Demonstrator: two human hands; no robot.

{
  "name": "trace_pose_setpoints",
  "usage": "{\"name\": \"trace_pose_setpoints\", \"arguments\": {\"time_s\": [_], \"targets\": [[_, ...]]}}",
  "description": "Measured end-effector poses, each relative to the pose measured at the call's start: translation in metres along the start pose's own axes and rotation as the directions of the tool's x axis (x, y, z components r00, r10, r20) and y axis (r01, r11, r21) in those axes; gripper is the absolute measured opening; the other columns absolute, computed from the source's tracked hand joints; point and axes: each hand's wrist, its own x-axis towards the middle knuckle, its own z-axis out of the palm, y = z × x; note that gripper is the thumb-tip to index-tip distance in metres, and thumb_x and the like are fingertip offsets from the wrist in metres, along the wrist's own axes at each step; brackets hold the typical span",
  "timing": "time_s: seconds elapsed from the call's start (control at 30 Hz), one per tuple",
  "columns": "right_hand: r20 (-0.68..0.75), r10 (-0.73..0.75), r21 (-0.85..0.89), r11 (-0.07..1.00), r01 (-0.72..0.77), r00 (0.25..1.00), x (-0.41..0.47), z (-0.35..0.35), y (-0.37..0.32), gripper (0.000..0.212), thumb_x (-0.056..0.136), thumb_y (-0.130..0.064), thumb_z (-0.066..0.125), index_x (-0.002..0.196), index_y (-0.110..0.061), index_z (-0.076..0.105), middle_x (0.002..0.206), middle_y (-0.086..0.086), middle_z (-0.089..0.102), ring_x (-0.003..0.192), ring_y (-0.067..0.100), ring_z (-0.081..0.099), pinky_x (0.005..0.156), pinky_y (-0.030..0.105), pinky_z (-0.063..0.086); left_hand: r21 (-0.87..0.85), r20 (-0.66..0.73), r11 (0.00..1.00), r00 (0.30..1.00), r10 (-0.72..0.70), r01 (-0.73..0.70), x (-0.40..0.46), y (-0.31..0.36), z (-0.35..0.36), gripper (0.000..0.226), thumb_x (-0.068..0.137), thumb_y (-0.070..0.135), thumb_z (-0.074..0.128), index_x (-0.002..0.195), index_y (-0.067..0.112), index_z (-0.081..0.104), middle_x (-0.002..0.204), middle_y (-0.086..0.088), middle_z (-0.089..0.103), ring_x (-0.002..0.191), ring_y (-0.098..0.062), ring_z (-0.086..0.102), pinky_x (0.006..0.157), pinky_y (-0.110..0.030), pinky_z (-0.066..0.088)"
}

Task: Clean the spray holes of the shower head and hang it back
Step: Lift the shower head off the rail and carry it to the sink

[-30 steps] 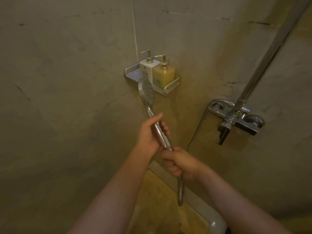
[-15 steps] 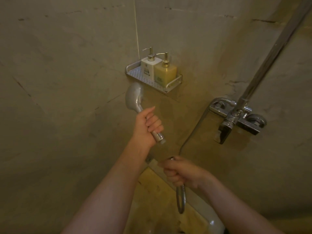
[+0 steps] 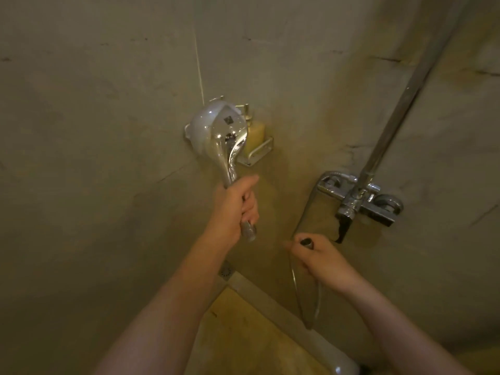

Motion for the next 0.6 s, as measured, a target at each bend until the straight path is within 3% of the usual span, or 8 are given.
{"name": "trace_pose_setpoints", "arguments": {"time_s": [0.3,0.4,0.6], "targets": [[-0.356,-0.181,-0.014,0.982,0.188,0.917,-0.023,-0.096,-0.072,0.042,0.097,-0.021,0.06,0.059,-0.018,0.04,0.053,0.003,0.032,0.047,0.015,0.028,0.045,0.025,0.02,0.092,0.361,0.988,0.929,0.082,-0.124,0.005,0.021,0.095,0.044,0.091,0.015,0.064,0.053,0.015,0.042,0.039,-0.003,0.028,0.028,-0.016,0.025,0.039,-0.024,0.031],[-0.418,-0.276,-0.006,0.954,0.301,0.866,-0.032,-0.129,-0.11,0.049,0.097,-0.018,0.059,0.052,-0.02,0.038,0.049,0.004,0.033,0.045,0.016,0.028,0.044,0.024,0.023,0.115,0.46,0.983,0.885,0.075,-0.144,0.005,0.035,0.126,0.046,0.095,0.017,0.062,0.053,0.016,0.044,0.04,-0.002,0.029,0.031,-0.016,0.027,0.04,-0.025,0.033],[-0.481,-0.434,-0.034,0.877,0.479,0.762,-0.037,-0.186,-0.178,0.052,0.097,-0.013,0.057,0.052,-0.022,0.034,0.049,0.0,0.026,0.044,0.012,0.022,0.045,0.023,0.014,0.114,0.578,0.969,0.808,0.113,-0.217,0.008,0.068,0.18,0.046,0.096,0.022,0.063,0.052,0.017,0.047,0.042,-0.003,0.033,0.033,-0.019,0.031,0.043,-0.027,0.037]]}}
